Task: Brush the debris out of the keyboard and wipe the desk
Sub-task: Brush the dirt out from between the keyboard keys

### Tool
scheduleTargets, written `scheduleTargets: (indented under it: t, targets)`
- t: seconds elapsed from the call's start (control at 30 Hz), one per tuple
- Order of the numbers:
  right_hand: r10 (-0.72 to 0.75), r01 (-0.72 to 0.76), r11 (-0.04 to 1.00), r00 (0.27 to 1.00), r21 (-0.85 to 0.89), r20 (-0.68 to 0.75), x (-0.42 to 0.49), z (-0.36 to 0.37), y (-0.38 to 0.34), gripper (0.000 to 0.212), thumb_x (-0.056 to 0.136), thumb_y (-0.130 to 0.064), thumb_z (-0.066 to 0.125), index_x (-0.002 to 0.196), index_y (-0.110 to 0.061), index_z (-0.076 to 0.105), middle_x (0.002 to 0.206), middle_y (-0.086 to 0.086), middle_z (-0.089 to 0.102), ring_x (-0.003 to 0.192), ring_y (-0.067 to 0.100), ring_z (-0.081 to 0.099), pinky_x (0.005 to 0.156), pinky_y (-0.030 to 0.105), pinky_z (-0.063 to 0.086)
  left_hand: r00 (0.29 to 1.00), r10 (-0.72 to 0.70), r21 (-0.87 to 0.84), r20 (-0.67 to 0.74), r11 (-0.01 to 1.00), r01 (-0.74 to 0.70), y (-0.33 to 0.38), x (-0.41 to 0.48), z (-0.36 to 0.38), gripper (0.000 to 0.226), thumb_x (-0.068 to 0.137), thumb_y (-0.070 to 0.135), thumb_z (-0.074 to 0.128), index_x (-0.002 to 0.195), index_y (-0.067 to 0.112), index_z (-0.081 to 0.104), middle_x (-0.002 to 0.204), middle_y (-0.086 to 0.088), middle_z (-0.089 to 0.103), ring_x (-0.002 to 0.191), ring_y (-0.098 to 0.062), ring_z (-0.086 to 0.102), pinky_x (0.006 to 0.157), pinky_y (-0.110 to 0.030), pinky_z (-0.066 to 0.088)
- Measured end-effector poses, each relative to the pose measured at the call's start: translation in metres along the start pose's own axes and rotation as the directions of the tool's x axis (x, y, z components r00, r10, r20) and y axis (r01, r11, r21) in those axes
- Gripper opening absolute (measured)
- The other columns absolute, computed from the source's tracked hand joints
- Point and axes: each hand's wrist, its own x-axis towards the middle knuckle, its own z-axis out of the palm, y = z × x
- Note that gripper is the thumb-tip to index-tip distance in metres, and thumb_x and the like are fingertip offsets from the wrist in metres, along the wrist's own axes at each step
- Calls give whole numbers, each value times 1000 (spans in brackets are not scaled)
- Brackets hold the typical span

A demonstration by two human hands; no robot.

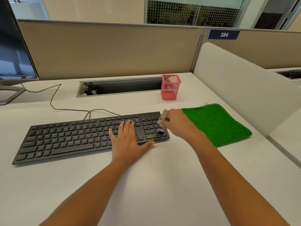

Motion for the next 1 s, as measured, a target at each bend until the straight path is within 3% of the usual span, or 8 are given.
scheduleTargets:
  t: [0.13,0.2,0.37,0.43,0.53,0.7,0.83,1.0]
  targets:
    - [-53,47,995,996,92,67,1,18,-8,15,89,-20,61,88,-8,70,100,14,68,92,27,63,85,34,50,1000,-1,5,3,1000,1,1,0,0,123,52,88,-10,151,17,10,159,2,8,147,-17,-1,115,-57,-1]
    - [-83,69,986,993,154,82,0,24,-11,12,89,-20,61,81,-14,68,96,12,70,90,26,64,88,36,50,1000,-1,9,5,1000,1,1,0,0,122,53,87,-10,151,17,9,159,2,7,147,-17,-1,115,-57,0]
    - [-35,33,933,999,358,-2,2,17,-8,19,89,-21,61,97,-7,71,90,13,71,88,25,68,88,40,54,1000,2,15,3,1000,-2,0,-1,0,124,52,89,-11,151,16,10,159,2,7,147,-18,-1,115,-57,0]
    - [18,18,959,992,284,-122,7,13,-2,24,90,-25,59,97,-7,72,90,14,72,88,26,67,86,41,53,1000,0,11,-5,1000,0,0,-1,0,124,53,89,-10,151,17,11,159,2,8,147,-18,0,115,-57,0]
    - [28,0,993,970,114,-242,9,13,6,29,93,-28,55,100,-6,71,94,14,71,91,27,64,77,31,48,1000,-3,6,0,1000,3,0,0,0,124,52,90,-8,150,17,12,159,2,9,146,-18,0,115,-57,0]
    - [18,7,979,992,204,-125,9,23,11,24,90,-25,60,96,-5,72,91,15,71,87,28,67,84,43,53,1000,-3,12,4,1000,2,1,0,-1,125,51,89,-10,150,17,10,159,2,8,147,-18,0,114,-57,-1]
    - [12,-1,948,999,319,-35,8,21,12,22,89,-21,61,93,-2,72,89,15,73,83,24,71,84,41,56,1000,-3,11,-2,1000,3,0,-1,0,134,45,91,-22,150,16,12,159,2,10,147,-18,1,114,-57,0]
    - [79,22,940,957,339,-278,13,20,11,28,92,-25,56,92,-1,71,84,15,72,81,27,70,81,41,55,1000,-4,6,1,1000,4,0,-1,-1,135,43,91,-24,150,17,12,159,2,10,147,-18,2,114,-57,1]
